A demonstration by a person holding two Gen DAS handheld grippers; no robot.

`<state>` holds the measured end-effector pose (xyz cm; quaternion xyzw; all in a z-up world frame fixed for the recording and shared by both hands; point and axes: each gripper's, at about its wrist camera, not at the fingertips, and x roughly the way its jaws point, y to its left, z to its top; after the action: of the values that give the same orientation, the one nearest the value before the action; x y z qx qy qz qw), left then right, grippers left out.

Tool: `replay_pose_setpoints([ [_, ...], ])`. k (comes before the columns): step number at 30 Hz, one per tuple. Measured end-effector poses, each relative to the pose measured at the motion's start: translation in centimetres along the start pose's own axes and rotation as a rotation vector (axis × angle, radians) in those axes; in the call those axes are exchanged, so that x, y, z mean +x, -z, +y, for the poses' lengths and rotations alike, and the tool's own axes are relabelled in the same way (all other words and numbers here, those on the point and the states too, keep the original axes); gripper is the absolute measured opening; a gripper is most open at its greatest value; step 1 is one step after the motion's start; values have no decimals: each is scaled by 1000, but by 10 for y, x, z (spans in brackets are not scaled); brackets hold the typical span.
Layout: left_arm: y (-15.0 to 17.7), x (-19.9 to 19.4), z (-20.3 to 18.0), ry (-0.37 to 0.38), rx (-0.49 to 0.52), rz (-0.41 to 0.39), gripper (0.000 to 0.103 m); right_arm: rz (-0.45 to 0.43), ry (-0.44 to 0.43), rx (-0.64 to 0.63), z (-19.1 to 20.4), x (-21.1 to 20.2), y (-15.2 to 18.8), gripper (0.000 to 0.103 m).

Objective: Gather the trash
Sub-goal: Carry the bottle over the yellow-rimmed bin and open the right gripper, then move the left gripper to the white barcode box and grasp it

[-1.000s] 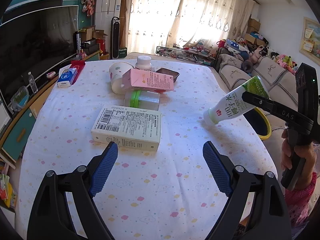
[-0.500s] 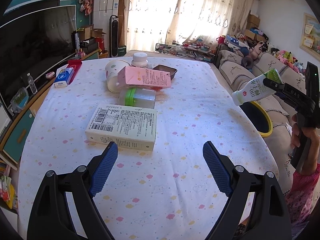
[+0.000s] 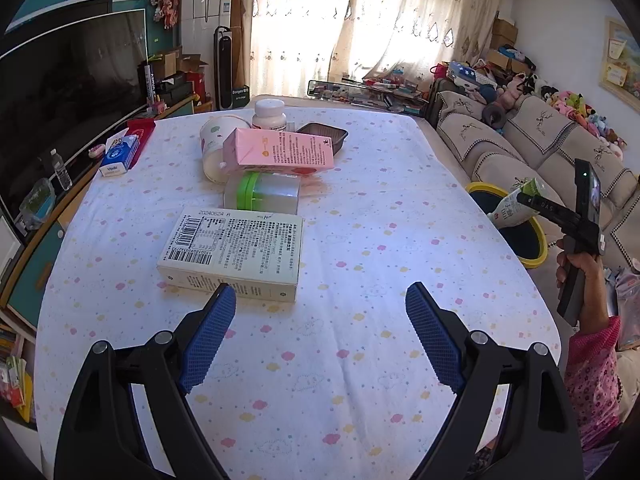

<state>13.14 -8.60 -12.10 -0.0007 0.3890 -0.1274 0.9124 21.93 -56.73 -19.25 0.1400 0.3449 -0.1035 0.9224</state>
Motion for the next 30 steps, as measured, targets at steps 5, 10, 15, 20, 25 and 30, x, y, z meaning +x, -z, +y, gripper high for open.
replay_pose_setpoints([
  [5,0,6,0,-2,2,13,86,54,46,8,-13,26,11,50],
  [10,1,10,0,-1,2,23,86,65,72,5,-14,32,19,53],
  [15,1,13,4,-5,-6,28,86,39,73,-4,-8,18,15,57],
  [20,2,17,13,-38,-17,31,87,0,51,-11,1,-4,17,61],
  [25,2,30,26,-76,-34,48,89,-17,24,-23,8,-18,18,62],
  [30,0,41,38,-87,-62,62,89,-25,-1,-34,15,-25,16,62],
])
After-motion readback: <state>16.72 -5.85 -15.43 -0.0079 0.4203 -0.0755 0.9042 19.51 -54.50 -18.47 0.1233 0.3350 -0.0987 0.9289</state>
